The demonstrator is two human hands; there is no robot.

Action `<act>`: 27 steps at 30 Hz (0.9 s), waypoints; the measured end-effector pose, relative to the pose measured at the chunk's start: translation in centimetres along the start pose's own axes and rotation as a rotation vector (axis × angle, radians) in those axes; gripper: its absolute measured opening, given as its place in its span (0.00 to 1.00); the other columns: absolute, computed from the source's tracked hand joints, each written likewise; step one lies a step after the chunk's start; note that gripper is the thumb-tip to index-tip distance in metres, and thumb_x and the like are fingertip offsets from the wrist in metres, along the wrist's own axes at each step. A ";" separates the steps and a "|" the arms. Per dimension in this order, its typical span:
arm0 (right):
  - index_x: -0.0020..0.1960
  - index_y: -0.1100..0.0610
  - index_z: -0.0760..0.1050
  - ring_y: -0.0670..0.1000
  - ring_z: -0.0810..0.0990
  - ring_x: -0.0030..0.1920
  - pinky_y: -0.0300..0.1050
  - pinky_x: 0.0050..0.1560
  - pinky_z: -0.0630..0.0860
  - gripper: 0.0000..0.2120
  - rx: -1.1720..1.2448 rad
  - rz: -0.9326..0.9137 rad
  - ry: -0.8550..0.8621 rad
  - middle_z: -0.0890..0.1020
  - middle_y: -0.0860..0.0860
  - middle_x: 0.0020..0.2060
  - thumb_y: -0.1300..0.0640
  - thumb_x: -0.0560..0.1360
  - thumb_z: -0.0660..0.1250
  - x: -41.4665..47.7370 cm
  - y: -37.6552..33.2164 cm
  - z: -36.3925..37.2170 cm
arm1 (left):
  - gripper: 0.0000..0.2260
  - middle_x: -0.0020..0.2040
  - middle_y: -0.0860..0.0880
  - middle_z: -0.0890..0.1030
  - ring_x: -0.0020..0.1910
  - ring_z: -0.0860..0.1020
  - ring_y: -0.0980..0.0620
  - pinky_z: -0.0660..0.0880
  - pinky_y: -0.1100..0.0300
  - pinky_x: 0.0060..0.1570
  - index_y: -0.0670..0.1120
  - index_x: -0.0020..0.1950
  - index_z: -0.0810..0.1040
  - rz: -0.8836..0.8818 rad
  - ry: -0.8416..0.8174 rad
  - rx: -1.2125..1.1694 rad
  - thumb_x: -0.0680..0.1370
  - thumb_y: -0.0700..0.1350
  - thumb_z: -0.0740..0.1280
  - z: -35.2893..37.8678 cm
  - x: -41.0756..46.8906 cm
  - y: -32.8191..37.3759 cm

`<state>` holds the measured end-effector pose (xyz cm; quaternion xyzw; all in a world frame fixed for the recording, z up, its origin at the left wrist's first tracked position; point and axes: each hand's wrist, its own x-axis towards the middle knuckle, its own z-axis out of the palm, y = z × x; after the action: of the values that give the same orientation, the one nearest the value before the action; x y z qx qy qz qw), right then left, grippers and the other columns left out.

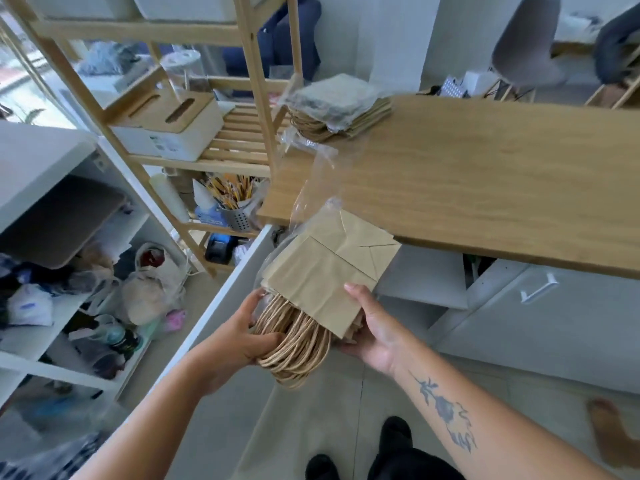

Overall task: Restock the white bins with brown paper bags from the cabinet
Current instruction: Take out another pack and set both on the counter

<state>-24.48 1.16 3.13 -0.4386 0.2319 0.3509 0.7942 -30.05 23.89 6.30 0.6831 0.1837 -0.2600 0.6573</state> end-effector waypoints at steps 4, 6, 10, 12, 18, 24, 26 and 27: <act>0.66 0.55 0.73 0.60 0.80 0.57 0.60 0.52 0.80 0.35 -0.006 -0.086 0.039 0.82 0.59 0.59 0.44 0.63 0.78 -0.2 -3.4 0.8 | 0.40 0.60 0.38 0.79 0.44 0.84 0.45 0.81 0.48 0.48 0.64 0.76 0.55 0.071 -0.026 0.042 0.76 0.32 0.69 0.6 0.8 4.3; 0.65 0.55 0.74 0.60 0.81 0.55 0.60 0.53 0.78 0.37 0.010 -0.125 0.066 0.82 0.59 0.57 0.42 0.61 0.78 -0.2 -5.4 0.8 | 0.40 0.57 0.38 0.81 0.49 0.83 0.39 0.81 0.42 0.53 0.64 0.76 0.55 0.103 -0.047 0.057 0.76 0.32 0.69 1.4 2.0 6.4; 0.61 0.55 0.77 0.58 0.81 0.48 0.54 0.56 0.76 0.28 0.027 -0.200 0.129 0.84 0.57 0.51 0.41 0.67 0.74 0.0 -10.3 -0.3 | 0.39 0.54 0.40 0.84 0.51 0.83 0.39 0.81 0.41 0.53 0.62 0.78 0.55 0.140 -0.098 0.039 0.77 0.33 0.68 3.9 5.5 10.4; 0.61 0.55 0.77 0.57 0.81 0.51 0.55 0.61 0.76 0.27 0.062 -0.238 0.159 0.84 0.57 0.53 0.43 0.68 0.74 0.5 -13.1 -1.1 | 0.38 0.55 0.39 0.84 0.50 0.84 0.40 0.82 0.45 0.49 0.61 0.78 0.55 0.152 -0.127 0.029 0.77 0.33 0.68 5.5 7.6 12.5; 0.55 0.55 0.78 0.55 0.82 0.44 0.46 0.40 0.77 0.23 0.025 -0.266 0.246 0.84 0.55 0.45 0.40 0.68 0.72 4.3 -21.7 -4.8 | 0.36 0.55 0.37 0.83 0.49 0.83 0.39 0.82 0.44 0.47 0.58 0.77 0.55 0.155 -0.133 0.039 0.78 0.33 0.67 10.2 15.9 17.6; 0.54 0.54 0.77 0.54 0.82 0.42 0.45 0.37 0.76 0.20 0.020 -0.235 0.278 0.84 0.55 0.45 0.41 0.71 0.71 10.3 -31.0 -9.4 | 0.33 0.52 0.38 0.84 0.45 0.83 0.45 0.82 0.45 0.47 0.57 0.75 0.59 0.123 -0.109 0.051 0.77 0.33 0.66 14.5 26.1 22.8; 0.55 0.54 0.77 0.54 0.82 0.43 0.46 0.38 0.76 0.20 0.020 -0.215 0.286 0.84 0.55 0.47 0.41 0.71 0.71 12.3 -33.8 -10.9 | 0.33 0.54 0.37 0.84 0.47 0.82 0.44 0.81 0.43 0.50 0.58 0.74 0.61 0.104 -0.093 0.062 0.76 0.33 0.68 15.8 29.1 24.6; 0.55 0.54 0.77 0.54 0.81 0.43 0.46 0.38 0.76 0.20 0.019 -0.207 0.288 0.84 0.55 0.47 0.41 0.71 0.71 13.0 -35.1 -11.5 | 0.33 0.55 0.37 0.83 0.47 0.82 0.44 0.81 0.41 0.52 0.58 0.74 0.61 0.098 -0.077 0.062 0.75 0.34 0.69 16.4 30.5 25.4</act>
<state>9.99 -17.12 7.21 -0.4982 0.3001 0.1983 0.7889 7.47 3.10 8.45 0.7009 0.1166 -0.2592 0.6541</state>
